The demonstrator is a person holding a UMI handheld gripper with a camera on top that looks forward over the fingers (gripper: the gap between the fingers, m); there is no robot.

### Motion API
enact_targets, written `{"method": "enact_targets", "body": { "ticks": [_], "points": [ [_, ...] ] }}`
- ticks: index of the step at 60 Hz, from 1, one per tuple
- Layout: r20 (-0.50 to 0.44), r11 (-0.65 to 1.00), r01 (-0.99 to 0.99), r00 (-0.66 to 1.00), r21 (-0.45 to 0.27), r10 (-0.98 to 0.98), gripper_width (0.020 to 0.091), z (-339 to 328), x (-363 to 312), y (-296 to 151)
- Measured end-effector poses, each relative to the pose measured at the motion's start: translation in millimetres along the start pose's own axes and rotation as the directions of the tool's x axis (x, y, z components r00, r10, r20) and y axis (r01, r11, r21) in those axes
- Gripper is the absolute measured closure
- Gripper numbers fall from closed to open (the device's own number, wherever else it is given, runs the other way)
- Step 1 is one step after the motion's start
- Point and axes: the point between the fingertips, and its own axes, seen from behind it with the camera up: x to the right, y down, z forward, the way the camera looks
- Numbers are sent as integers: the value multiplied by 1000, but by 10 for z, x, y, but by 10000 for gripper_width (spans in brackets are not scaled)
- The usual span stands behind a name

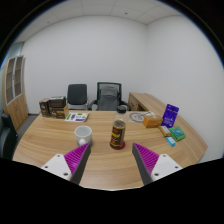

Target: Pour water

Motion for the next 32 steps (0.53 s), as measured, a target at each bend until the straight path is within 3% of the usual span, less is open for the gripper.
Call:
{"method": "enact_targets", "body": {
  "ticks": [13,32],
  "points": [
    [6,1000,22,1000,-1,-22,249,-969,-253,59],
    [7,999,23,1000,-25,-23,250,-1344,-323,244]
  ]
}}
